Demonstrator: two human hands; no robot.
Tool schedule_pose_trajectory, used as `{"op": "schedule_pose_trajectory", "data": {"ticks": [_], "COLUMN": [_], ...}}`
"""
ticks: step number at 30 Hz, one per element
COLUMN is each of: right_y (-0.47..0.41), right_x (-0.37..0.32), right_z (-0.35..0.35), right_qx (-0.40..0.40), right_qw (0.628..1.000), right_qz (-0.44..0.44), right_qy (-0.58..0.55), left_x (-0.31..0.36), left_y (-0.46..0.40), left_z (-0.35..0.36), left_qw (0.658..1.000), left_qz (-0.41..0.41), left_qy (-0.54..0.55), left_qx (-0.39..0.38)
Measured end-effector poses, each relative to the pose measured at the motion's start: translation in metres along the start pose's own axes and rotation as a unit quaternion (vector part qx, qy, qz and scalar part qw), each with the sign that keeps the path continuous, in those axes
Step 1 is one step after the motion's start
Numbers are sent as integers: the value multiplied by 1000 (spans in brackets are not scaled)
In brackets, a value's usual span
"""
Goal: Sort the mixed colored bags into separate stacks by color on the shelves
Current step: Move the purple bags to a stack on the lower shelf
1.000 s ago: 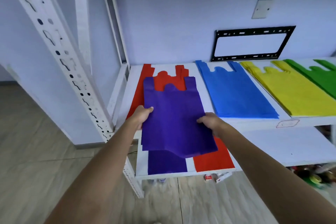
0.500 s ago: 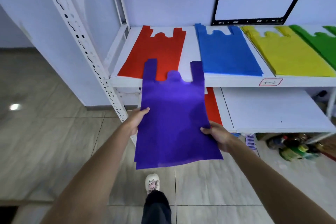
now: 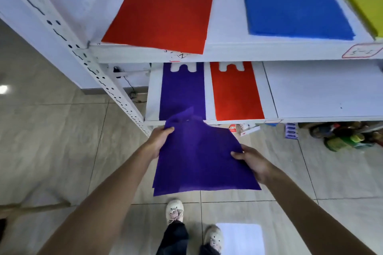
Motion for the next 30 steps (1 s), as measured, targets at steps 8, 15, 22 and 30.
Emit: {"op": "schedule_pose_trajectory", "data": {"ticks": [8,15,22,30], "right_y": [-134,-235,-345,-429], "right_x": [-107,-220,-187,-84], "right_z": [35,72,72,48], "right_qx": [-26,-54,-67,47], "right_qw": [989,930,928,976], "right_qz": [-144,-364,-366,-198], "right_qy": [-12,-10,-25,73], "left_x": [92,206,173,42], "left_y": [-148,-260,-338,-407], "left_z": [-24,-48,-67,-49], "left_qw": [991,946,957,988], "left_qz": [115,289,285,135], "left_qy": [57,135,44,-74], "left_qx": [-33,-64,-11,5]}}
Point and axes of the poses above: each hand's wrist, its own y-axis away from the middle knuckle, its own z-axis out of the palm, x = y × z, the point moved 3 cm from there along -y, towards the middle knuckle, and after that the axes turned 5 degrees about -y, right-handed, at the moved point
